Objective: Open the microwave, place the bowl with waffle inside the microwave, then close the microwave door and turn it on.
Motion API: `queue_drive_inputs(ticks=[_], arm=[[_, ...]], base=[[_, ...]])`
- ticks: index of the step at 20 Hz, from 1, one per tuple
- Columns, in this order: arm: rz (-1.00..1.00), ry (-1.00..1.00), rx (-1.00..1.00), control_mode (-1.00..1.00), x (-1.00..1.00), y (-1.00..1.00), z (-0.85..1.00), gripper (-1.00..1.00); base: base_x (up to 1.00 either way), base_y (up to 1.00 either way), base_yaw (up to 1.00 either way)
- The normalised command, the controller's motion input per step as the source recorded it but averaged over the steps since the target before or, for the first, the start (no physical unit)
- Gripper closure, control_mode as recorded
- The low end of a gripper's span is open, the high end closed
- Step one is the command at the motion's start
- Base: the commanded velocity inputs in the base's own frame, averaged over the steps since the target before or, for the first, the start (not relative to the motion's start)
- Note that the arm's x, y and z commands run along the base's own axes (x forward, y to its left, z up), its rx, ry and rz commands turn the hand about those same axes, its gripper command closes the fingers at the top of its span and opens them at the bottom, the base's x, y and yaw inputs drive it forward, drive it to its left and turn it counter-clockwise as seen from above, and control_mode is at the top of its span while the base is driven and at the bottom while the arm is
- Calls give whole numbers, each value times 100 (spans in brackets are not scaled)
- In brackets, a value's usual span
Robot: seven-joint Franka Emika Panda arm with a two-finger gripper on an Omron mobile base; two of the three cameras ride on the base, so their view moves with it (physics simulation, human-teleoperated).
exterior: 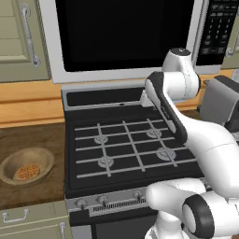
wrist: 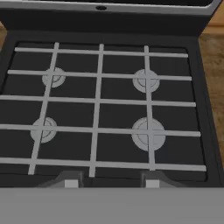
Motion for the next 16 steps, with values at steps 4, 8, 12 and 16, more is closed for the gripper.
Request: queue_drive_inputs(ticks=[4,8,12,16], arm=[[-4,0,11,-100,-12,-48,0,-100],[-32,0,40,-100,-13,-70,6,-100],[-40,-7,55,-100,-19,-57,23,-100],[-35,-3,57,-100,-4,-62,10,-100]], base=[[0,0,0],[0,0,0],[0,0,0],[0,0,0]])
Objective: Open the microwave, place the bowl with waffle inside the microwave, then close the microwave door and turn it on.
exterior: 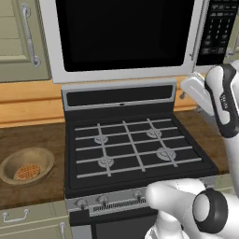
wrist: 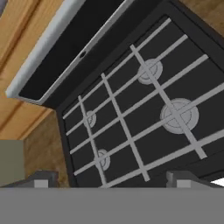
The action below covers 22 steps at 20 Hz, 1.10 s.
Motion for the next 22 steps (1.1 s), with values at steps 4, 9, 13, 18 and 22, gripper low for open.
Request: queue_drive_inputs(ticks=[4,9,13,18,22], arm=[[-13,0,13,-100,-1,-40,-3,-100],[-12,0,49,-100,9,-30,38,-100],[-27,-11,71,-100,29,-1,46,-100],[-33,-7,47,-100,27,13,62,-100],[-21,0,50,-100,38,5,57,-100]], base=[[0,0,0],[0,0,0],[0,0,0],[0,0,0],[0,0,0]])
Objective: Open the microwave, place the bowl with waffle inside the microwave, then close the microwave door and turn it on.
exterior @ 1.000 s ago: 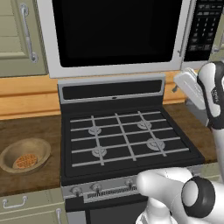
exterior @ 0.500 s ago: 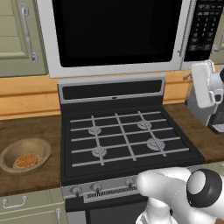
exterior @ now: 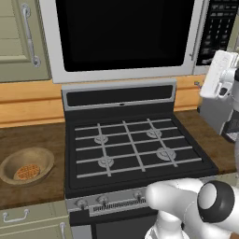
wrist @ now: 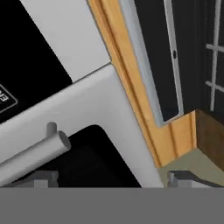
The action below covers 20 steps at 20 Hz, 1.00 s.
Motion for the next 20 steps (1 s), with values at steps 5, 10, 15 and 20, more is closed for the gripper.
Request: queue_drive_inputs(ticks=[5,10,15,20], arm=[[-5,2,59,-100,46,-16,26,-100],[0,0,43,-100,59,-5,31,-100],[0,3,14,-100,45,0,22,-100],[0,8,0,-100,12,0,9,-100]], base=[[0,0,0],[0,0,0],[0,0,0],[0,0,0]])
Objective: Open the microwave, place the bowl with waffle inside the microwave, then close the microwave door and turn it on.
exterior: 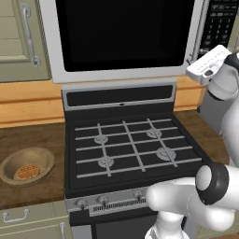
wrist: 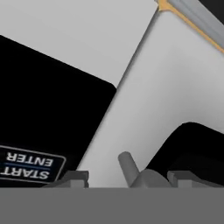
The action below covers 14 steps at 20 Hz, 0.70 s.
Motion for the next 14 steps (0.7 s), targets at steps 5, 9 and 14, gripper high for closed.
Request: queue_drive_inputs(ticks=[5,9,14], arm=[[3,0,0,-100,-21,48,6,100],[14,0,-2,-100,-47,73,0,100],[37,-3,0,-100,-95,19,0,100]], base=[[0,0,0],[0,0,0],[0,0,0]])
